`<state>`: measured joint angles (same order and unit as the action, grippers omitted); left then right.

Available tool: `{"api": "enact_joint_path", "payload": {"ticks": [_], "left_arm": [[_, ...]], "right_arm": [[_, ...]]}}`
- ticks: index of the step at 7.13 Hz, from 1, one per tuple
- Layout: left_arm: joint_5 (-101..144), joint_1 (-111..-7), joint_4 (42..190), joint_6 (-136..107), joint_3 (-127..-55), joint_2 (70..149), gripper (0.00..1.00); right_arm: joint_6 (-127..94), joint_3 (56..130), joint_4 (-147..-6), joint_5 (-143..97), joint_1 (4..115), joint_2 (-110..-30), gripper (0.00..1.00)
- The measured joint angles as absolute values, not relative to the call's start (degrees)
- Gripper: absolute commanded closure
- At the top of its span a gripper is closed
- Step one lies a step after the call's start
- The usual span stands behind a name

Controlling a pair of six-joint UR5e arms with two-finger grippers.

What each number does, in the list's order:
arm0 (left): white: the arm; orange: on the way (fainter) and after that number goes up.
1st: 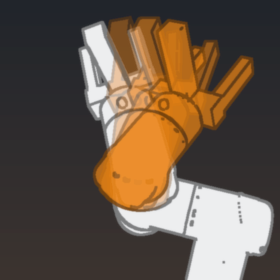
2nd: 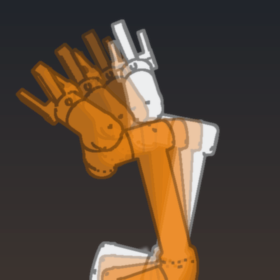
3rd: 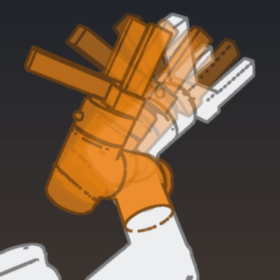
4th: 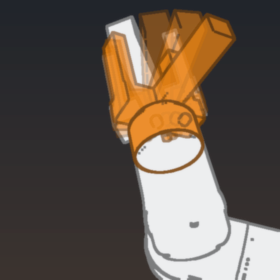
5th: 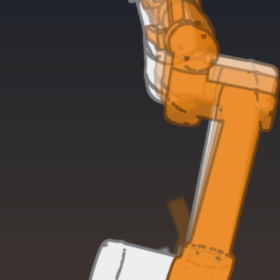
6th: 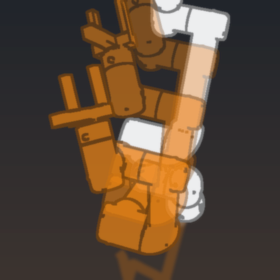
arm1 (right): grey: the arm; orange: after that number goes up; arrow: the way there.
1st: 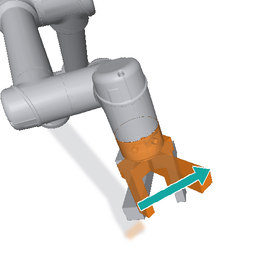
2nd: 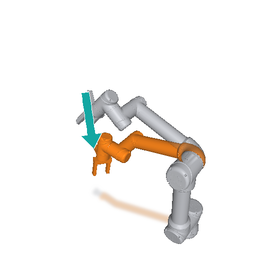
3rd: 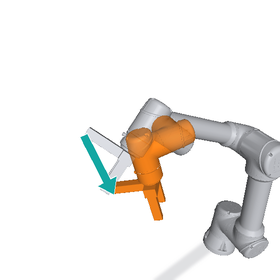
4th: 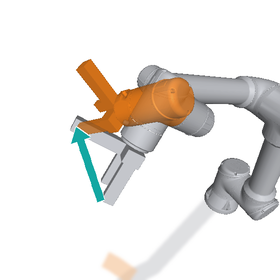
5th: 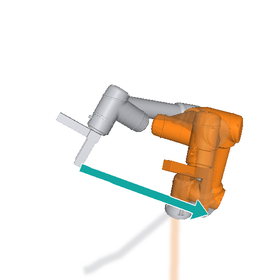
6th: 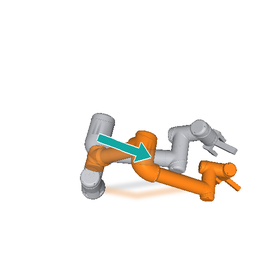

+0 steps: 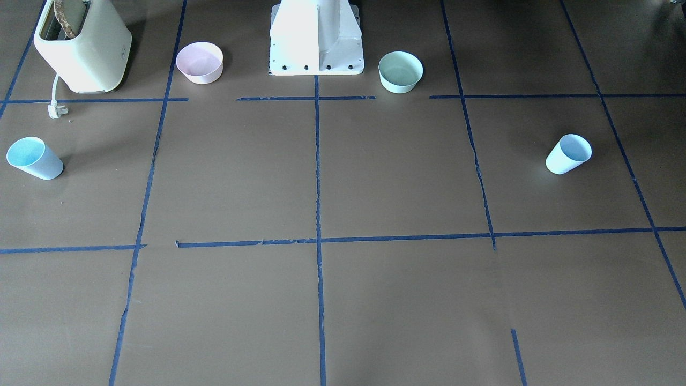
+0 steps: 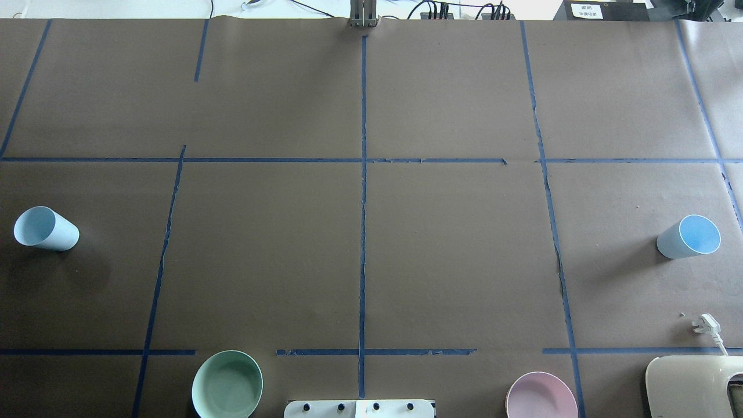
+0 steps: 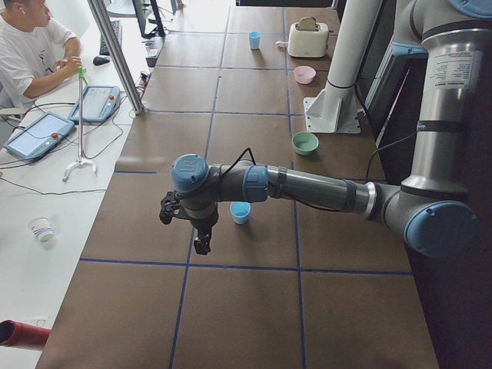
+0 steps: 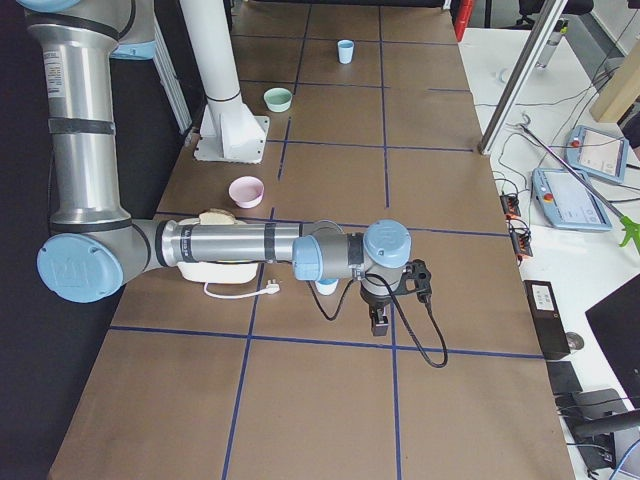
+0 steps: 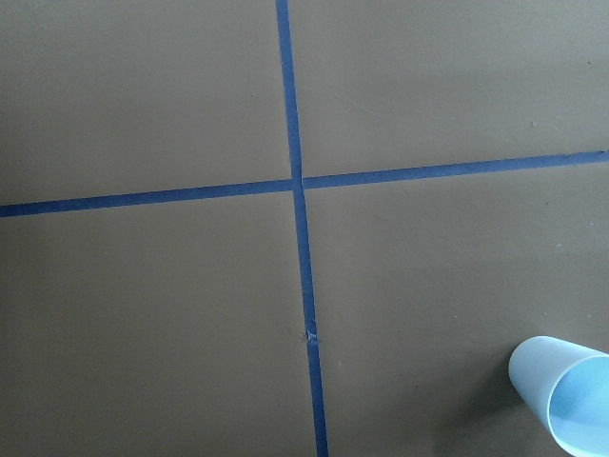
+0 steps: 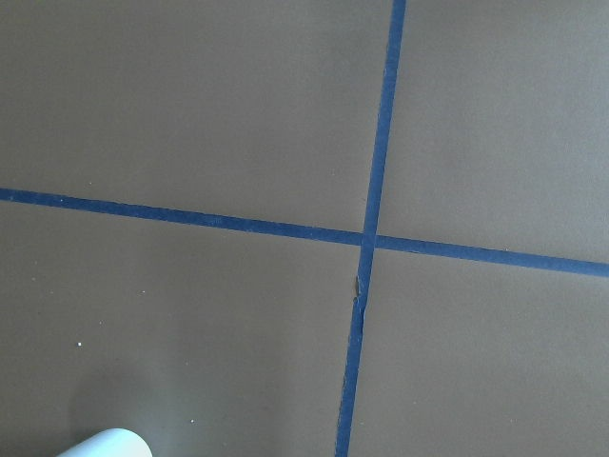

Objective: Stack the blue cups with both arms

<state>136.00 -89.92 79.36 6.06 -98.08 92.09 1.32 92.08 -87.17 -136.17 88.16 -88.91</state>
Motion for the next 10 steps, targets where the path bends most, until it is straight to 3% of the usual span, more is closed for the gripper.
{"api": "enact_joint_path", "payload": {"ticks": [7, 10], "left_arm": [[136.1, -89.6, 81.3, 6.0, -98.2, 89.7, 0.00], [136.1, -83.8, 93.4, -2.1, -98.0, 86.3, 0.00]], "right_arm": [[1.7, 92.8, -85.9, -136.9, 88.1, -91.9, 0.00], [1.5, 93.5, -83.7, -137.1, 88.0, -93.1, 0.00]]}}
